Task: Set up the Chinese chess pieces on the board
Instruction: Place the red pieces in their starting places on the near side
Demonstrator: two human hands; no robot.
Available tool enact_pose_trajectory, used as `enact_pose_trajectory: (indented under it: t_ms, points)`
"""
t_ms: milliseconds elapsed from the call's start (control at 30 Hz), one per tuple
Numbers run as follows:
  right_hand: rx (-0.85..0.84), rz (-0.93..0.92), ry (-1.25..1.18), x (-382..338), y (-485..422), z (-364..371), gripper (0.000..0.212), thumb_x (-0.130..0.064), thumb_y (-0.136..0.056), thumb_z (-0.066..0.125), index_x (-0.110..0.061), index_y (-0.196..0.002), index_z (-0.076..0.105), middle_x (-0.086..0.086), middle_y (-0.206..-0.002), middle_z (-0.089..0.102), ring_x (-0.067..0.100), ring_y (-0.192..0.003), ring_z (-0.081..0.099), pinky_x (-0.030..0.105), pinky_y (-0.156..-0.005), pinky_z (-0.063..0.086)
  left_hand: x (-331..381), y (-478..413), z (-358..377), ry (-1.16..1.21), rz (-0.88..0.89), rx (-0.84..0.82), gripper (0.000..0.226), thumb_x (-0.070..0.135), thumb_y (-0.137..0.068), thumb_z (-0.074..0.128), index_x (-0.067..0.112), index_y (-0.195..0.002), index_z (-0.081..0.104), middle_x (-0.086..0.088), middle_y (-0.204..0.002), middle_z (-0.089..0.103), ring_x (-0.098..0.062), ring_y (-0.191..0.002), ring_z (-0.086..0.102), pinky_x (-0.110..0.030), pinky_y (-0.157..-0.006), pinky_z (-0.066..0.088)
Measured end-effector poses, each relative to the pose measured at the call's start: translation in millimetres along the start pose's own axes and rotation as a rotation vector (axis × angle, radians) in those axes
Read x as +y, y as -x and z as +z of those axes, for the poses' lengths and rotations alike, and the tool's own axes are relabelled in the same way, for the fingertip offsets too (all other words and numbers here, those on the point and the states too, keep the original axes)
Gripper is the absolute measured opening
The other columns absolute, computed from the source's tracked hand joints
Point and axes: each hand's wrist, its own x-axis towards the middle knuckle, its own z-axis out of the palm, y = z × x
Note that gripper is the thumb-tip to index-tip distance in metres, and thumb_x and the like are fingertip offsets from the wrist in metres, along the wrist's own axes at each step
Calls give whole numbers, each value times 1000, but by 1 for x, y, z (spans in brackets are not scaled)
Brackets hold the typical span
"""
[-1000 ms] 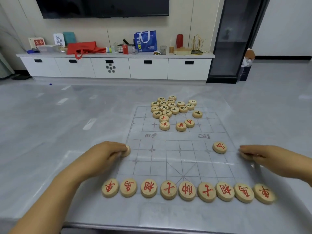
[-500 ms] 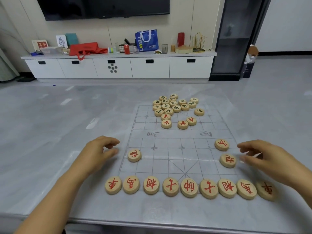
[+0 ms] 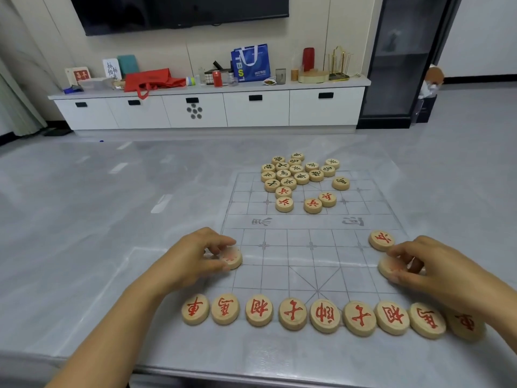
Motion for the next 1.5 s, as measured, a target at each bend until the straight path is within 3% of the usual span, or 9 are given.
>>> enact_pose_trajectory:
  t_ms: [200, 300, 500, 667, 933, 1300, 1500]
  points:
    - [-27, -12, 1, 8, 1, -3, 39, -34, -84, 60, -31, -121, 52, -17, -95, 44, 3, -83, 51, 18, -67, 41, 11, -2, 12, -26, -18, 28, 33, 31, -75, 73, 30, -106, 59, 15, -93, 49, -6, -84, 52, -20, -80, 45]
    - [-25, -17, -12, 10, 2, -2, 42, -34, -84, 61, -31, -124, 50, -17, -96, 44, 4, -83, 52, 18, -70, 42, 12, -2, 14, -44, -11, 34, 32, 35, -72, 75, 33, -97, 55, 13, -89, 50, -7, -81, 52, -17, -71, 42]
    - [-23, 10, -56, 17, 5, -6, 51, -31, -81, 65, -27, -128, 45, -16, -99, 47, 2, -85, 53, 14, -64, 44, -1, 1, 1, -1, -4, -63, 51, 25, -75, 73, 41, -116, 47, 10, -98, 53, -7, -90, 52, -12, -73, 42]
    - [-19, 11, -65, 15, 5, -6, 52, -36, -78, 68, -27, -125, 48, -11, -103, 49, 3, -87, 53, 15, -67, 43, 1, 0, 6, -35, 74, -74, 43, 22, -81, 68, 52, -100, 45, 13, -98, 51, -1, -91, 50, -7, -74, 39]
    - [26, -3, -26, 14, 2, -2, 38, -36, -80, 64, -28, -116, 54, -13, -97, 46, 2, -81, 52, 18, -73, 43, 2, -1, 8, -26, 63, -45, 36, 21, -81, 68, 41, -106, 51, 15, -96, 50, 0, -89, 50, -7, -72, 38]
    - [38, -6, 22, 14, 0, 0, 42, -39, -81, 62, -29, -121, 52, -14, -95, 43, 0, -79, 49, 19, -73, 43, 3, 0, 8, -39, 53, -46, 35, 22, -81, 68, 40, -106, 51, 17, -95, 49, 0, -87, 49, -7, -71, 37]
    - [32, -2, 25, 13, 0, 0, 42, -39, -81, 62, -29, -121, 52, -13, -96, 44, 0, -79, 49, 19, -71, 43, 2, 1, 8, -41, 44, -43, 40, 24, -81, 68, 35, -116, 54, 19, -96, 48, 1, -88, 49, -6, -71, 37]
